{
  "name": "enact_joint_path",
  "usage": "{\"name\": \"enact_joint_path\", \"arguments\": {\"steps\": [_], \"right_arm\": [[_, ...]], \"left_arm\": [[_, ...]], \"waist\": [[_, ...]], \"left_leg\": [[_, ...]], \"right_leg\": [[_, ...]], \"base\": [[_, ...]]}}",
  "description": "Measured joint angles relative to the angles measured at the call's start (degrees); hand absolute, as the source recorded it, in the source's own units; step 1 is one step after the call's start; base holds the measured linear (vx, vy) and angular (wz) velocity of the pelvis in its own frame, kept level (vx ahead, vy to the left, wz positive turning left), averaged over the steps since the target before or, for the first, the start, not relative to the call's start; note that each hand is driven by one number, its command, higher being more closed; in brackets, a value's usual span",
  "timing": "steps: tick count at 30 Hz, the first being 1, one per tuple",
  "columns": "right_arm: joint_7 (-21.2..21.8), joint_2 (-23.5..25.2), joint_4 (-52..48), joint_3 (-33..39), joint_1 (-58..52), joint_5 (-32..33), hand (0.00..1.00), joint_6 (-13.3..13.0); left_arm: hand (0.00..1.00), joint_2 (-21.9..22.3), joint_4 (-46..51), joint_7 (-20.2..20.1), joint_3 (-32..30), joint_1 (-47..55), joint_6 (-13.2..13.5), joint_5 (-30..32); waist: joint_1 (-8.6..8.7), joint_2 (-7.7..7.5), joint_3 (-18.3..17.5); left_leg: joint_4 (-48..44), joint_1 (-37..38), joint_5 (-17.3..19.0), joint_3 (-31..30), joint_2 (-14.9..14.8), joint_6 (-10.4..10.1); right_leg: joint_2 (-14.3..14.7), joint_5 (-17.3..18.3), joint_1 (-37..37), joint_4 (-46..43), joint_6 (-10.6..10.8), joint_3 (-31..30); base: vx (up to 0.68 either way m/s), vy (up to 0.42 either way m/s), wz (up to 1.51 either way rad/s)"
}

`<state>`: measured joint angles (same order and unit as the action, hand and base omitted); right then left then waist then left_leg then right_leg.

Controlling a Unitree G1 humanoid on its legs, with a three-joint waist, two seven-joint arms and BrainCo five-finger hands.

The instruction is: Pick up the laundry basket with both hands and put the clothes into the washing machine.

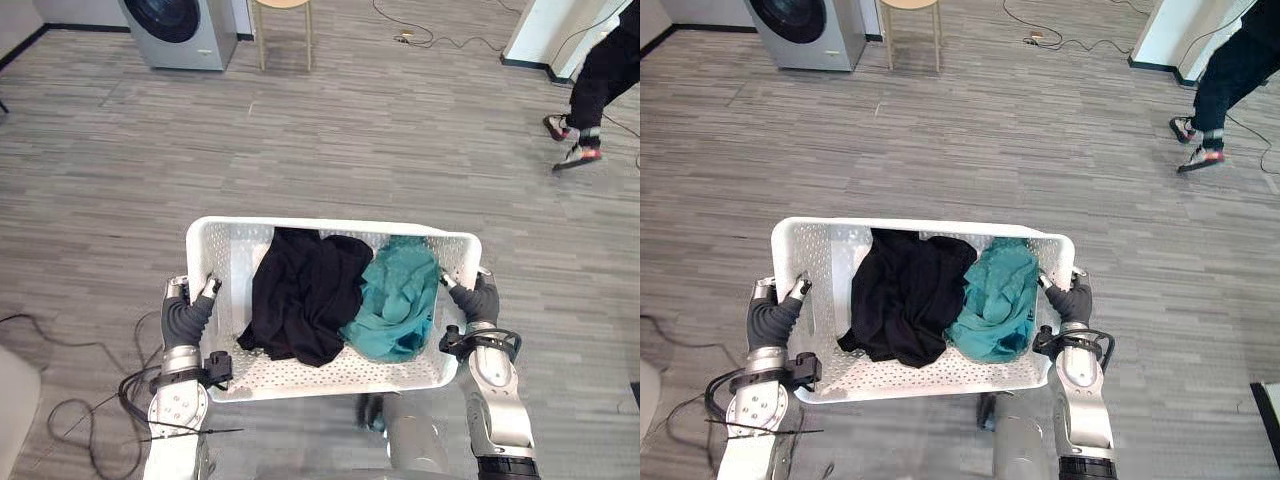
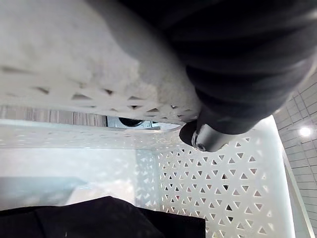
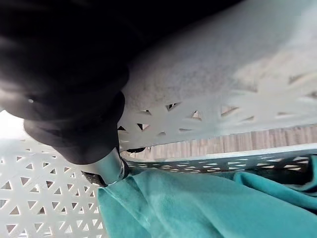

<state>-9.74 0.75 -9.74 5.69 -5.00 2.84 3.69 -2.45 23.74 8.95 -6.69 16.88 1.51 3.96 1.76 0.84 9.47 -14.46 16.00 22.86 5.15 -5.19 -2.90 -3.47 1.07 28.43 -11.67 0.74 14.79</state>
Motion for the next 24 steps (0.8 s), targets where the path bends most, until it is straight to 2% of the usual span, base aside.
{"name": "enact_joint_path", "arguments": {"steps": [1,2,3,4,5,6,7,8,9,11,12,13,14,15,16,17,18,19,20,21,22,23,24], "right_arm": [[0.0,-0.3,0.03,-0.17,-0.34,0.02,1.0,-0.01],[-0.01,-1.37,0.12,0.24,-0.58,-0.01,1.0,0.18],[-0.01,-1.89,0.13,0.17,-0.37,0.0,1.0,0.59],[-0.01,-2.06,0.12,0.1,-0.4,0.01,1.0,0.77],[-0.3,-2.23,-0.03,0.27,-0.53,0.04,1.0,0.84],[-0.43,-2.34,-0.04,0.49,-0.26,0.05,1.0,0.85],[-1.32,-2.3,-0.15,0.48,0.13,-0.02,1.0,0.6],[-1.47,-2.32,-0.15,0.45,0.2,-0.04,1.0,0.39],[-1.71,-2.33,-0.23,0.23,0.22,-0.04,1.0,-0.35],[-1.77,-2.34,-0.24,0.18,0.27,0.01,1.0,-0.96],[-1.83,-2.28,-0.22,0.12,0.55,0.13,1.0,-1.03],[-1.89,-2.34,-0.21,0.18,0.74,0.16,1.0,-1.03],[-1.88,-2.48,-0.09,0.18,0.68,0.47,1.0,-1.04],[-1.83,-2.66,-0.07,0.15,0.7,0.68,1.0,-1.06],[-1.83,-2.87,0.02,0.12,0.78,1.17,1.0,-1.14],[-1.83,-1.98,0.74,0.07,0.64,1.26,1.0,-1.12],[-1.79,-1.57,0.75,0.12,0.51,1.22,1.0,-1.14],[-1.69,-1.71,0.74,0.19,0.68,1.25,1.0,-1.2],[-1.62,-1.57,0.75,0.19,0.68,1.24,1.0,-1.2],[-1.41,-1.05,0.9,0.25,0.58,1.12,1.0,-1.18],[-1.38,-0.66,1.03,0.27,0.42,1.07,1.0,-1.18],[-1.29,-0.07,1.38,0.19,-0.15,1.02,1.0,-1.17],[-1.26,0.53,1.63,-0.08,-0.53,0.93,1.0,-1.15]], "left_arm": [[1.0,0.62,-1.37,0.01,0.31,-0.61,0.02,0.6],[1.0,1.99,-3.56,0.0,0.73,-1.74,-0.19,1.23],[1.0,3.04,-4.08,-0.02,0.43,-2.69,-1.06,1.71],[1.0,3.19,-4.17,-0.03,0.44,-2.66,-1.24,1.82],[1.0,3.34,-4.28,-0.28,0.78,-2.42,-1.22,1.88],[1.0,3.3,-4.28,-0.28,1.2,-2.5,-1.13,1.85],[1.0,3.12,-4.27,-0.26,1.32,-2.55,-0.94,1.28],[1.0,3.13,-4.24,-0.26,1.32,-2.5,-0.64,1.18],[1.0,3.27,-3.96,-0.24,1.34,-1.72,0.55,1.04],[1.0,3.4,-3.94,-0.24,1.3,-1.55,1.4,0.67],[1.0,3.41,-3.88,-0.23,1.24,-1.69,1.61,0.62],[1.0,3.41,-3.88,-0.23,1.24,-1.92,1.54,0.58],[1.0,3.52,-3.82,-0.23,1.24,-1.65,1.54,0.58],[1.0,3.64,-3.61,-0.23,1.24,-1.5,1.52,0.58],[1.0,4.06,-3.19,-0.23,1.28,-1.5,1.54,0.61],[1.0,3.31,-3.17,-0.23,1.04,-1.38,1.41,0.63],[1.0,3.25,-3.12,-0.23,0.84,-1.38,1.35,0.64],[1.0,3.51,-3.08,-0.23,1.01,-1.6,1.12,0.67],[1.0,3.35,-3.06,-0.23,1.03,-1.51,1.06,0.66],[1.0,2.68,-3.06,-0.19,0.95,-1.67,0.77,0.66],[1.0,2.25,-3.05,-0.14,0.98,-1.74,0.6,0.66],[1.0,1.77,-2.76,-0.14,1.11,-1.42,0.22,0.7],[1.0,1.49,-1.55,-0.1,0.98,0.01,0.0,0.73]], "waist": [[0.68,0.19,-0.47],[0.38,3.48,-0.85],[0.26,4.05,-0.65],[0.39,4.29,-0.55],[0.36,5.85,-0.05],[0.04,6.32,0.02],[-1.35,5.75,0.37],[-1.95,5.21,0.73],[-3.04,4.68,1.0],[-3.86,4.79,1.04],[-4.76,4.22,1.6],[-4.78,4.94,2.13],[-4.66,3.91,2.73],[-4.73,3.9,2.68],[-5.2,4.46,2.5],[-5.73,1.77,2.23],[-5.44,0.79,1.81],[-5.59,0.69,1.75],[-5.76,0.58,1.8],[-5.65,-0.42,2.12],[-5.49,-0.97,2.34],[-5.16,-0.91,2.42],[-4.71,-0.8,2.46]], "left_leg": [[-1.7,2.19,1.05,-1.03,-1.36,-1.84],[-8.06,2.07,0.4,-1.39,-4.35,-3.38],[-19.13,-1.58,-6.46,-1.24,-5.97,-3.09],[-25.7,-4.11,-12.9,-0.62,-6.99,-0.65],[-42.25,-11.0,-29.07,1.16,-13.5,3.6],[-49.88,-14.55,-27.08,2.42,-16.65,5.4],[-63.3,-21.74,-21.0,4.82,-20.19,10.12],[-65.46,-23.84,-18.95,5.53,-20.02,10.98],[-64.37,-28.94,-14.42,5.89,-17.47,9.66],[-59.39,-32.73,-11.78,5.87,-15.1,7.77],[-52.55,-36.4,-9.98,5.87,-12.77,5.71],[-42.17,-38.46,-9.29,5.8,-10.26,4.34],[-31.83,-39.32,-10.11,5.95,-8.28,3.01],[-24.32,-38.99,-11.24,5.74,-7.21,1.25],[-14.51,-39.28,-16.34,4.43,-5.69,-1.87],[-16.7,-38.46,-17.07,4.76,-2.48,-0.51],[-17.9,-38.58,-15.1,5.14,-1.41,0.09],[-22.06,-38.84,-11.58,5.76,-0.52,4.61],[-23.23,-38.13,-10.34,6.61,-0.37,6.77],[-23.84,-35.16,-7.88,7.59,1.26,8.59],[-23.38,-33.04,-6.97,7.85,2.43,9.15],[-21.69,-28.37,-5.69,8.23,3.62,10.22],[-18.18,-22.76,-5.51,8.68,4.12,10.53]], "right_leg": [[1.25,-8.96,-0.14,-2.06,-2.21,-1.86],[3.03,-9.66,1.24,-10.99,-5.16,-1.74],[3.21,-3.09,1.63,-18.45,-6.03,-1.13],[3.53,-0.55,0.32,-19.86,-6.49,-0.72],[6.17,2.62,-7.15,-16.35,-6.81,0.22],[7.68,2.68,-10.4,-13.92,-6.89,0.22],[9.55,2.82,-18.69,-7.83,-7.1,-1.11],[9.54,2.84,-21.86,-5.57,-7.11,-2.12],[8.85,2.9,-28.4,-0.67,-7.05,-3.81],[8.15,3.62,-31.95,2.08,-6.24,-4.75],[7.19,5.58,-34.94,3.64,-4.75,-5.88],[5.92,7.55,-38.63,5.12,-3.5,-6.21],[4.78,9.0,-40.46,5.76,-2.21,-6.0],[4.1,10.33,-41.39,6.11,-1.36,-5.87],[3.03,13.26,-43.53,6.23,0.51,-6.34],[-0.01,15.67,-44.74,4.56,1.77,-7.15],[-1.4,15.87,-44.63,3.36,2.16,-7.02],[-3.52,16.44,-40.56,-8.35,3.38,-7.21],[-4.72,16.03,-38.01,-15.56,5.18,-7.54],[-7.85,13.54,-32.05,-33.02,9.76,-8.63],[-9.27,12.65,-29.52,-41.19,10.72,-8.8],[-10.54,12.11,-25.94,-52.61,10.02,-8.68],[-10.41,12.22,-23.34,-57.44,8.86,-7.88]], "base": [[1.03,-0.165,0.3],[1.01,-0.189,0.15],[0.81,-0.147,-0.04],[0.93,-0.202,0.06],[0.76,-0.152,0.06],[0.89,-0.159,-0.1],[0.73,-0.085,-0.25],[0.87,-0.06,-0.38],[0.71,-0.001,-0.29],[0.53,0.076,-0.31],[0.65,0.177,-0.22],[0.76,0.257,-0.14],[0.63,0.245,-0.03],[0.59,0.272,-0.14],[0.6,0.304,-0.24],[0.62,0.297,-0.13],[0.83,0.363,-0.03],[0.71,0.293,0.04],[0.82,0.372,0.02],[0.52,0.235,0.06],[0.64,0.232,0.19],[0.63,0.165,0.11],[0.73,0.156,-0.01]]}}
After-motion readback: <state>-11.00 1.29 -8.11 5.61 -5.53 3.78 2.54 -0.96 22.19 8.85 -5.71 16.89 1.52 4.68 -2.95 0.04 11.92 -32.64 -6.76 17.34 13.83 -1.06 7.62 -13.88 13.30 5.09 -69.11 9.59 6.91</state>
